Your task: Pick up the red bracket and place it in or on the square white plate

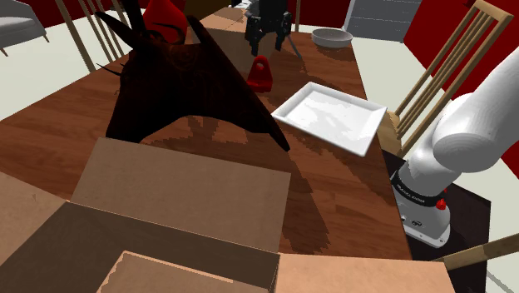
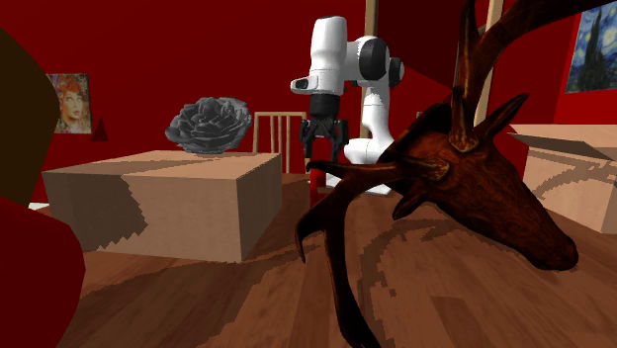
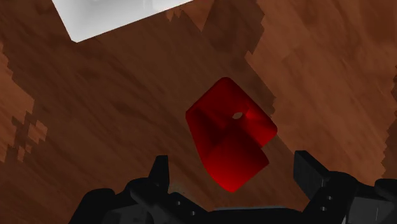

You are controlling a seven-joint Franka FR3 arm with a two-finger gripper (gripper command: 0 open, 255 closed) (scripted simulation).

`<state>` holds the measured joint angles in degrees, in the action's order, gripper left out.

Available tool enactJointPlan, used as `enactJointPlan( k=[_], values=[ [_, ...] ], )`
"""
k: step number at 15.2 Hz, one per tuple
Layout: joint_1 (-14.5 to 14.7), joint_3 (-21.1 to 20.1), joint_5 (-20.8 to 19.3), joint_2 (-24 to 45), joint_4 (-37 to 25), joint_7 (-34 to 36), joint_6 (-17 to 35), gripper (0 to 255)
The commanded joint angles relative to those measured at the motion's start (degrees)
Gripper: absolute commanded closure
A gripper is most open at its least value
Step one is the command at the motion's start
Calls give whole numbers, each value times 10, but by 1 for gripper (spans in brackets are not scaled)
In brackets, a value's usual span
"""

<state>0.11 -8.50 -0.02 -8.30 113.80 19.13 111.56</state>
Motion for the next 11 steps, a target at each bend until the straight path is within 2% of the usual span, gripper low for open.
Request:
enactJointPlan(
  k=[1,7,11],
  values=[
    [1,-3,0,22,-7,8,16,0],
    [1,-3,-2,35,25,10,60,0],
    [1,-3,-2,36,27,10,65,0]
  ],
)
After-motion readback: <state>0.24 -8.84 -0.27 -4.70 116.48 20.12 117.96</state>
